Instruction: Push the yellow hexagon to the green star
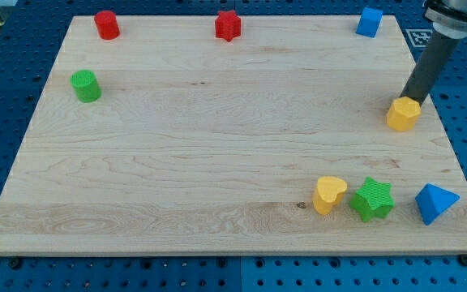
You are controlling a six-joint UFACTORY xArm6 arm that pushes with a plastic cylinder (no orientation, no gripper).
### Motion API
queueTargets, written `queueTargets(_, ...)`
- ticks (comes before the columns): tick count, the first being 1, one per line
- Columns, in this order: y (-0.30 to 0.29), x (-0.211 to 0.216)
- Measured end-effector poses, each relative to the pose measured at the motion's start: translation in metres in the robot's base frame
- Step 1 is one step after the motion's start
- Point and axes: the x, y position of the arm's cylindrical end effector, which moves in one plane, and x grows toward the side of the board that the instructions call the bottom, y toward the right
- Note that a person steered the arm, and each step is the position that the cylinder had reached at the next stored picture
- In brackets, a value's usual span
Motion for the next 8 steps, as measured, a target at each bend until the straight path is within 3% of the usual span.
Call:
queueTargets(5, -0.035, 0.022)
queueTargets(8, -0.067, 0.085)
